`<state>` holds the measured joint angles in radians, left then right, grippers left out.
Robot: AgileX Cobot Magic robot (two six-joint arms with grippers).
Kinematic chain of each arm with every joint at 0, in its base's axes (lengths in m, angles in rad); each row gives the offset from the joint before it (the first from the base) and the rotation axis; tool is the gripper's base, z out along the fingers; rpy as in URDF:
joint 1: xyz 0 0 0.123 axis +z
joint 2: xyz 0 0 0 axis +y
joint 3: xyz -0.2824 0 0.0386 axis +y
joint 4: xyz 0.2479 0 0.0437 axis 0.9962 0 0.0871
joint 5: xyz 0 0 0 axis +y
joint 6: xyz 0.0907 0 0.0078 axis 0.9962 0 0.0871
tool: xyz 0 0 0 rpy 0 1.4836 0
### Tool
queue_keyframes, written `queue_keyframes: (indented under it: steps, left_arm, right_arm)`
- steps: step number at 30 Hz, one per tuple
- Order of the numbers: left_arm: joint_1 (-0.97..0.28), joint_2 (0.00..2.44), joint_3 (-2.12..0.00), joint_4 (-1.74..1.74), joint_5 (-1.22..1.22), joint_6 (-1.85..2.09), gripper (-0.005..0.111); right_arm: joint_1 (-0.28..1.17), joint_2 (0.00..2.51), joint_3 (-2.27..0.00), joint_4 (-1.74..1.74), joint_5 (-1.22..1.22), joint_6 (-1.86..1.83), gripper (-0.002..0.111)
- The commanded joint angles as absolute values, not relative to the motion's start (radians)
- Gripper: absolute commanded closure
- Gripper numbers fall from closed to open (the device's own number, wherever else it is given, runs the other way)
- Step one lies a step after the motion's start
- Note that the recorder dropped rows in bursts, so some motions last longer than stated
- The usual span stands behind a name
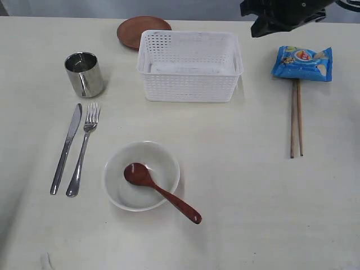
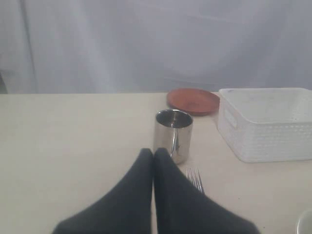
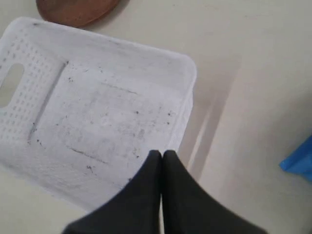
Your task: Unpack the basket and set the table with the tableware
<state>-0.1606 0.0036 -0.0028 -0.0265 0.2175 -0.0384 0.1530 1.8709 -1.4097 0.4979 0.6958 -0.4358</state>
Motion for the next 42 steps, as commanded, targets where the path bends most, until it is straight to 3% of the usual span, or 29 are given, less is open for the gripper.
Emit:
queue_keyframes:
  steps: [1,8,16,35,42]
  left_arm:
    - [-0.162,0.000,0.000,-0.033,0.211,-0.038,0.107]
    - [-0.162,0.000,0.000,-0.032,0.211,-0.038,0.107]
    - [-0.162,0.000,0.000,-0.032,0.211,-0.038,0.107]
    - [-0.162,0.000,0.000,0.000,0.207,-0.009,0.107]
    - [-0.162,0.000,0.000,0.037,-0.152,-0.060,0.107]
  right_arm:
    - [0.153,1.869,-1.418,0.313,0.770,-0.254,0.109]
    - [0.153,1.869,-1.357,0.086,0.826,-0.018,0.109]
    - [0.153,1.869,-1.244,0.075,0.783,0.000,0.109]
    - [0.153,1.869,-1.240,0.100,0.767,0.000,0.109]
    - [0.153,1.869,-1.240,0.102,0.790,0.000,0.109]
